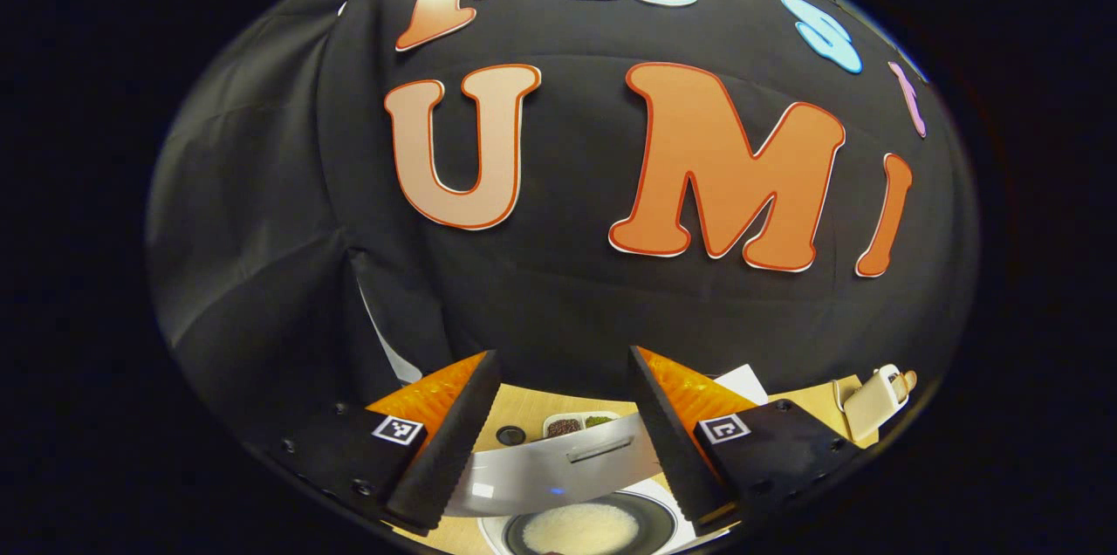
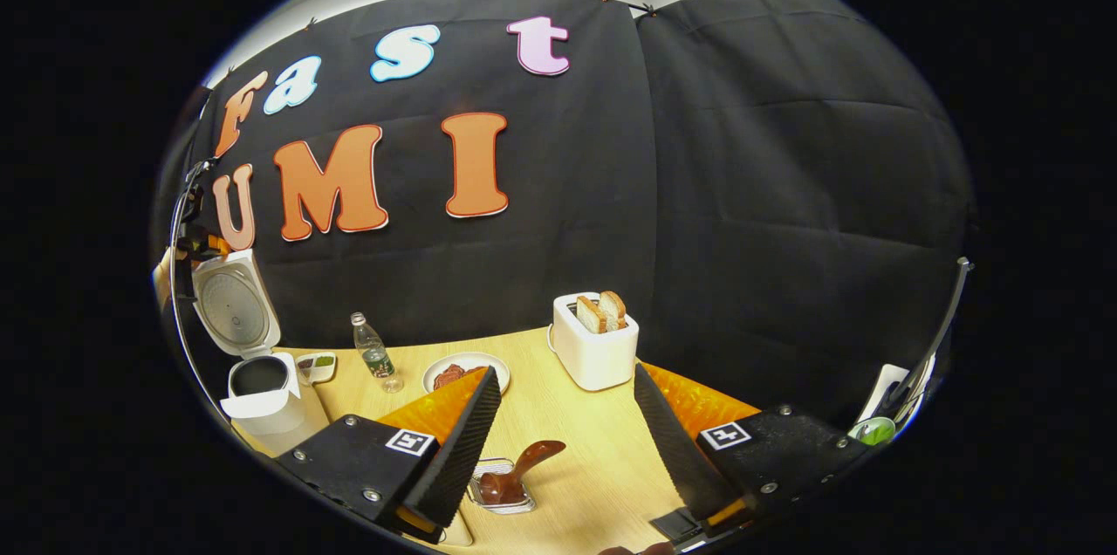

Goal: Close the left gripper, press the button to open the rice cooker; take a wooden spoon from the chopstick holder with the right hand, scoop a spoonful of rice and pour it into the rice cooker, then put the wooden spoon back into the chopstick holder.

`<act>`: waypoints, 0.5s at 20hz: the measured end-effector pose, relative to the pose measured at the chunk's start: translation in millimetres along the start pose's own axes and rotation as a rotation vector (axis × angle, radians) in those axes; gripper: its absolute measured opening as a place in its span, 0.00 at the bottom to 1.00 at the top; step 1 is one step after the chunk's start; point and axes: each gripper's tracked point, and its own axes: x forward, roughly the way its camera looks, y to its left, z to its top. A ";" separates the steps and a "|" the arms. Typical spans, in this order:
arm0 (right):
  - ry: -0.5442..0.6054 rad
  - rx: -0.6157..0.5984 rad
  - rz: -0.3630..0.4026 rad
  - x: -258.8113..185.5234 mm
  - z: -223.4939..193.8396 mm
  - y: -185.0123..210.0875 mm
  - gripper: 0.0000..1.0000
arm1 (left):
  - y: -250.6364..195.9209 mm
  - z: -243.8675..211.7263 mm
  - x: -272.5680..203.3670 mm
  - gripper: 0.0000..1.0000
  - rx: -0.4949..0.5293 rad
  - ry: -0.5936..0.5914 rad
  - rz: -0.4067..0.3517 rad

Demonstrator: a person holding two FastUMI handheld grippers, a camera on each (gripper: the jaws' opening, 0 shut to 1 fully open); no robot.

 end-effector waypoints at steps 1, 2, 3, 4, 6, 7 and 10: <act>-0.003 0.002 0.006 -0.7 0.3 2.3 0.95 | -1.7 -1.5 -5.3 0.99 -0.002 0.006 -0.002; -0.004 0.005 0.014 -1.4 0.7 4.5 0.95 | -3.2 -5.7 -10.5 0.97 -0.004 0.015 -0.004; -0.005 0.007 0.021 -0.8 1.7 5.5 0.95 | -6.1 -8.7 -16.1 0.97 -0.005 0.020 -0.009; -0.008 0.008 0.029 -1.3 2.1 7.4 0.95 | -9.5 -13.8 -21.7 0.98 -0.008 0.024 -0.015; -0.009 0.014 0.048 -0.3 1.0 6.9 0.95 | -16.2 -23.4 -39.1 0.99 -0.009 0.026 -0.025; -0.005 0.017 0.063 1.1 -1.3 8.3 0.95 | -20.2 -31.1 -49.3 0.97 -0.007 0.026 -0.028; 0.005 0.012 0.106 3.4 -4.4 9.7 0.95 | -35.9 -64.7 -81.3 0.99 -0.013 0.044 -0.045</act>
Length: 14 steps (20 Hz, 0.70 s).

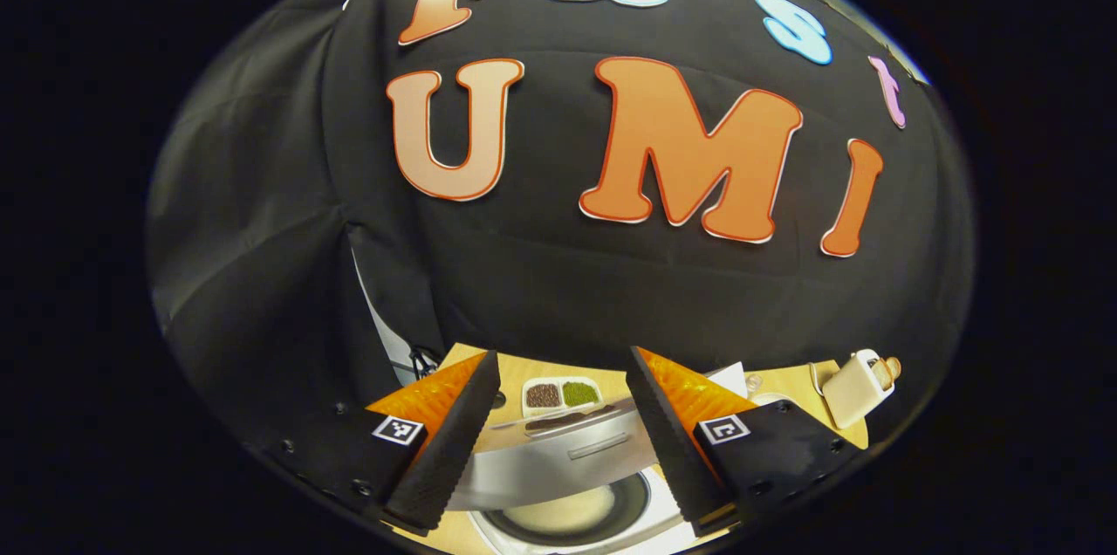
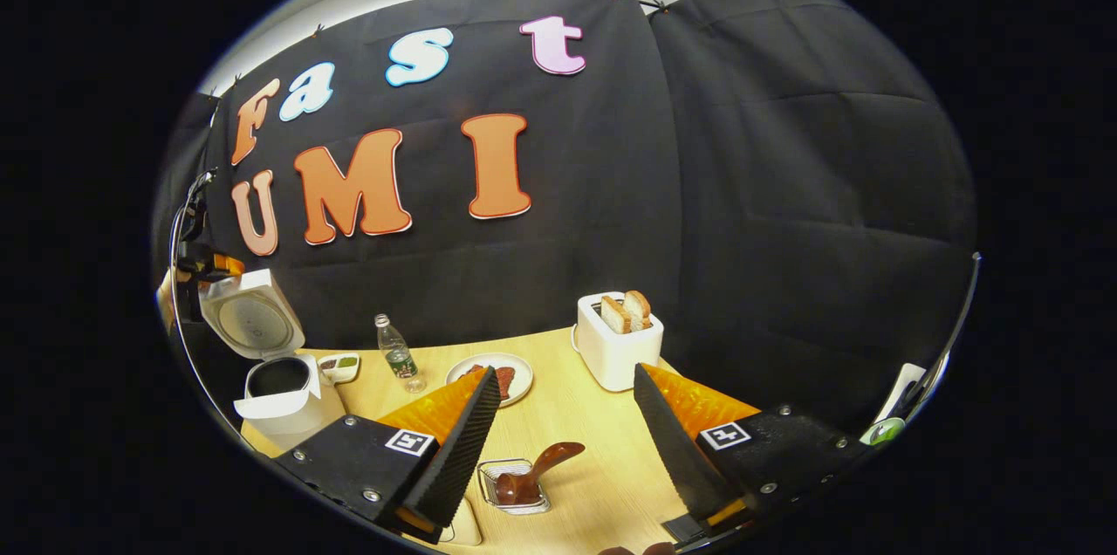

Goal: Close the left gripper, press the button to open the rice cooker; take a wooden spoon from the chopstick holder with the right hand, scoop a spoonful of rice and pour it into the rice cooker, then put the wooden spoon back into the chopstick holder.

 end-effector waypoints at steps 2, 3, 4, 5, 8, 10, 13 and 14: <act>0.005 0.001 0.023 0.2 -4.8 -1.2 0.95 | -10.4 -31.8 -15.0 0.99 -0.009 0.023 -0.011; 0.011 0.007 0.043 -1.0 -7.8 0.8 0.95 | -14.9 -48.0 -22.1 0.99 -0.010 0.032 -0.014; 0.020 0.011 0.062 -3.0 -12.0 3.0 0.95 | -17.6 -62.6 -27.9 0.99 -0.009 0.041 -0.011; 0.028 0.008 0.078 -4.3 -16.4 3.6 0.95 | -20.5 -79.5 -32.7 0.99 -0.009 0.052 -0.006; 0.042 -0.019 0.104 -10.4 -24.1 1.1 0.95 | -30.0 -126.7 -46.5 0.97 -0.033 0.078 0.007; 0.049 -0.029 0.116 -15.3 -28.4 -2.3 0.95 | -28.9 -144.9 -50.7 0.99 -0.002 0.071 0.037; 0.066 -0.026 0.125 -20.2 -36.1 -8.6 0.95 | -29.2 -166.1 -46.7 0.97 0.006 0.057 0.073; 0.067 -0.026 0.127 -22.4 -38.0 -9.9 0.95 | -28.5 -173.8 -43.4 0.98 0.004 0.072 0.087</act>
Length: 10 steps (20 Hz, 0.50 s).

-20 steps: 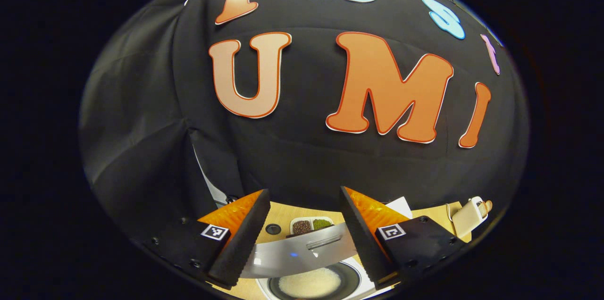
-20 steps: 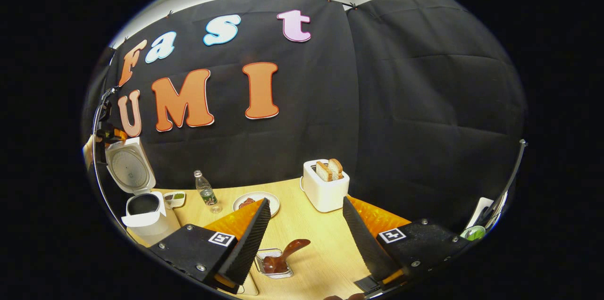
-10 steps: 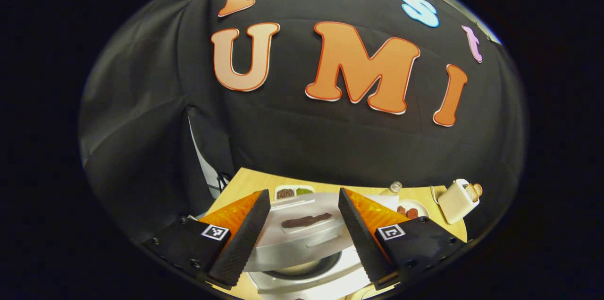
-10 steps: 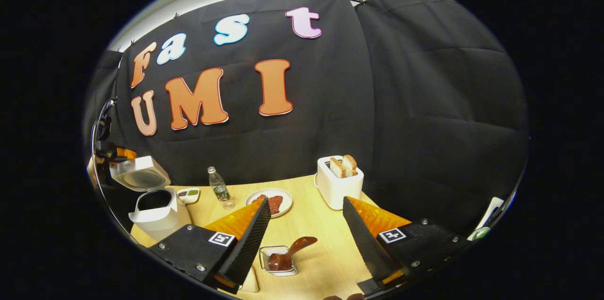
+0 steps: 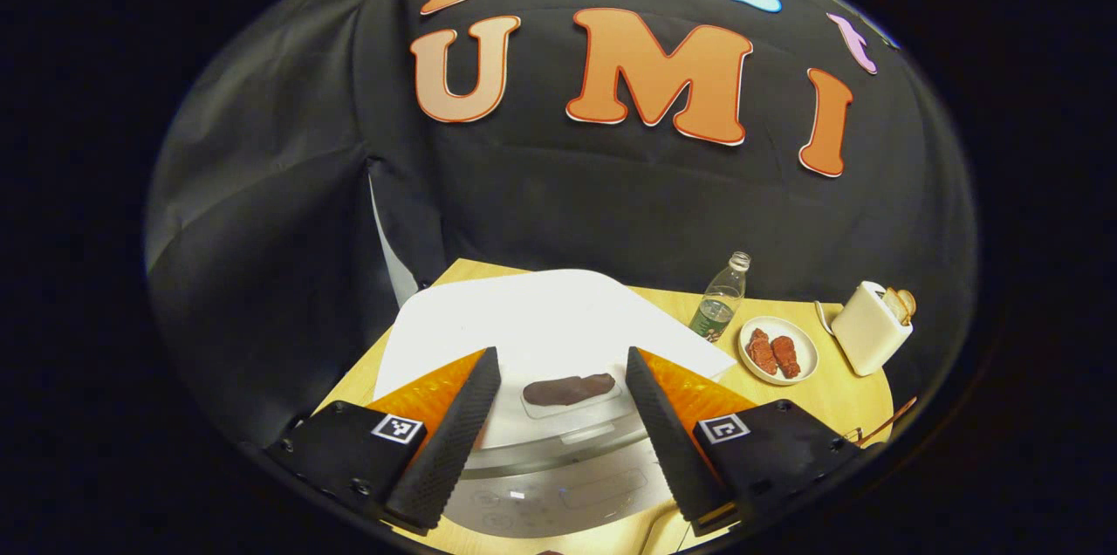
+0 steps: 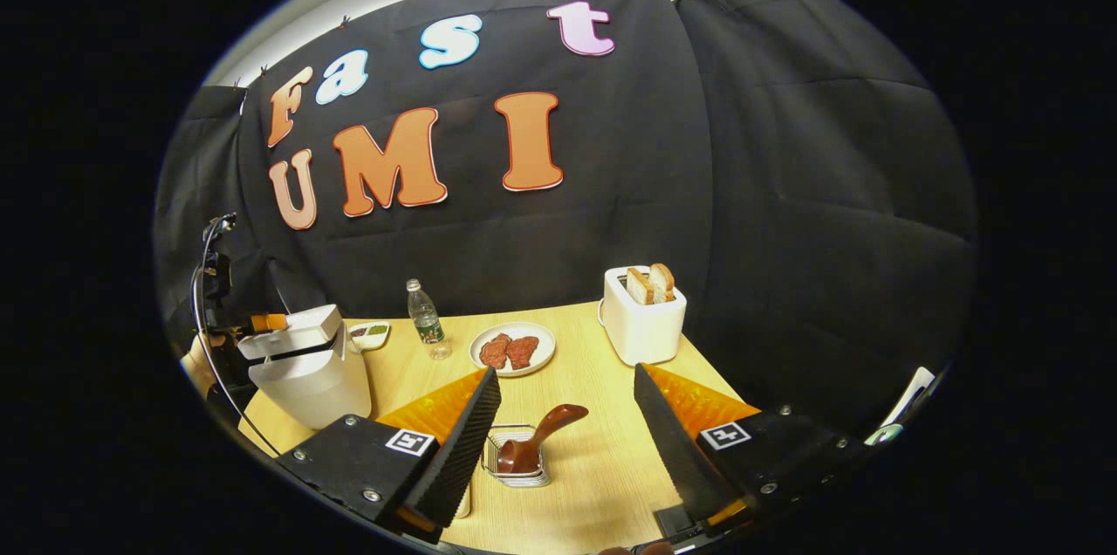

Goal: Close the left gripper, press the button to open the rice cooker; take a wooden spoon from the chopstick holder with the right hand, scoop a spoonful of rice and pour it into the rice cooker, then put the wooden spoon back into the chopstick holder.

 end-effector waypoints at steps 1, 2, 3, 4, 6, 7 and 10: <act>0.003 0.000 0.000 -1.8 -2.0 -2.1 0.95 | 0.2 -10.7 3.4 0.99 0.001 0.024 0.009; 0.007 0.000 0.000 -3.1 -5.1 -4.6 0.95 | -0.1 -20.4 8.0 0.98 0.005 0.047 0.015; 0.010 0.001 0.000 -3.5 -6.8 -6.4 0.95 | 1.8 -29.1 11.8 0.98 0.012 0.065 0.024; 0.014 0.003 -0.001 -4.2 -8.4 -7.6 0.95 | 4.8 -29.1 15.4 0.98 0.042 0.051 0.041; 0.022 0.004 -0.007 -6.8 -12.0 -12.6 0.95 | 2.5 -25.6 23.4 0.99 0.055 0.034 0.033; 0.028 0.006 -0.010 -6.5 -14.8 -14.7 0.95 | 0.4 -27.7 27.4 0.99 0.055 0.050 0.019; 0.040 0.015 -0.005 -5.4 -19.6 -14.2 0.95 | 0.9 -27.5 29.8 1.00 0.048 0.068 0.008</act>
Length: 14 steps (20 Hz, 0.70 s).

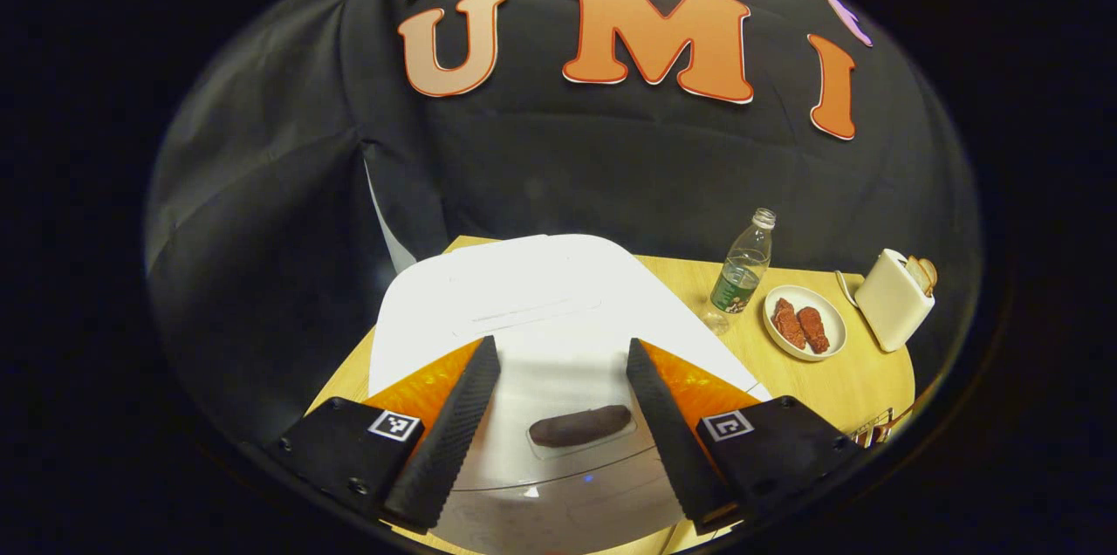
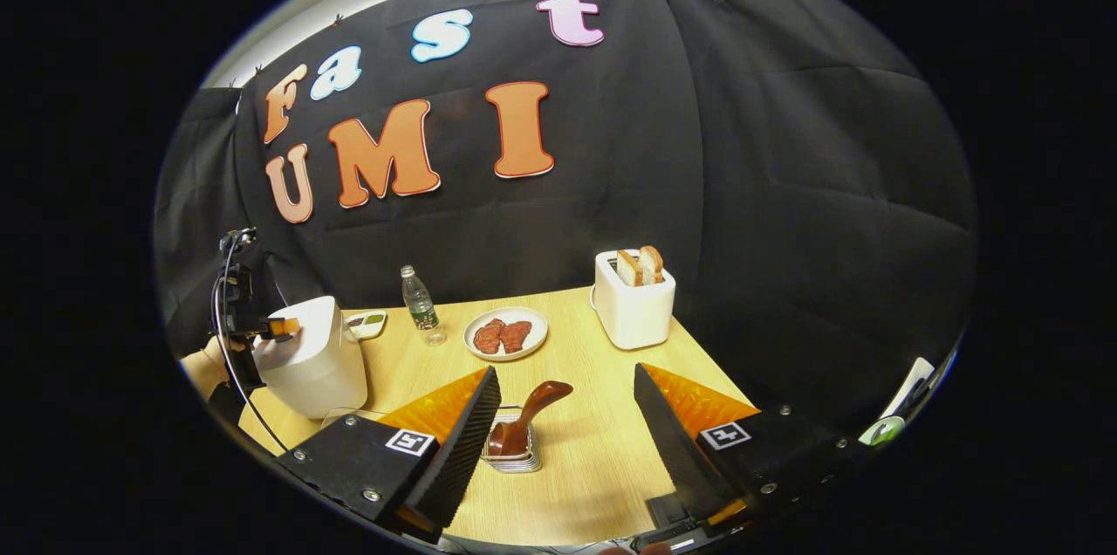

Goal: Close the left gripper, press the button to open the rice cooker; take a wooden spoon from the chopstick holder with the right hand, scoop a spoonful of rice and pour it into the rice cooker, then put the wooden spoon back into the chopstick holder.

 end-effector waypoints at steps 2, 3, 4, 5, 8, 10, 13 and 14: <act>0.001 -0.005 0.006 -0.7 1.7 -0.1 0.95 | -0.1 5.0 -2.3 1.00 0.010 -0.015 0.013; -0.008 -0.010 0.005 0.1 4.8 0.2 0.95 | -0.2 5.5 -4.5 1.00 0.022 -0.013 0.022; -0.019 -0.016 0.005 0.5 9.0 0.1 0.95 | 0.9 3.1 -8.5 1.00 0.028 -0.005 0.029; -0.025 -0.020 0.006 0.9 11.8 -0.3 1.00 | 0.9 4.0 -13.2 0.98 0.027 -0.002 0.028; -0.041 -0.024 0.006 -0.1 21.3 -1.1 0.95 | 5.7 29.4 -36.6 0.97 0.027 -0.063 0.019; -0.059 -0.031 0.003 0.1 31.8 -3.1 0.95 | 11.1 56.1 -60.1 0.97 0.031 -0.120 0.012; -0.093 -0.048 -0.006 0.0 54.9 -8.2 0.95 | 18.1 104.9 -103.3 0.99 0.013 -0.225 -0.008; -0.109 -0.051 -0.009 -1.0 65.2 -9.0 0.95 | 21.4 121.7 -121.8 0.99 0.009 -0.266 -0.014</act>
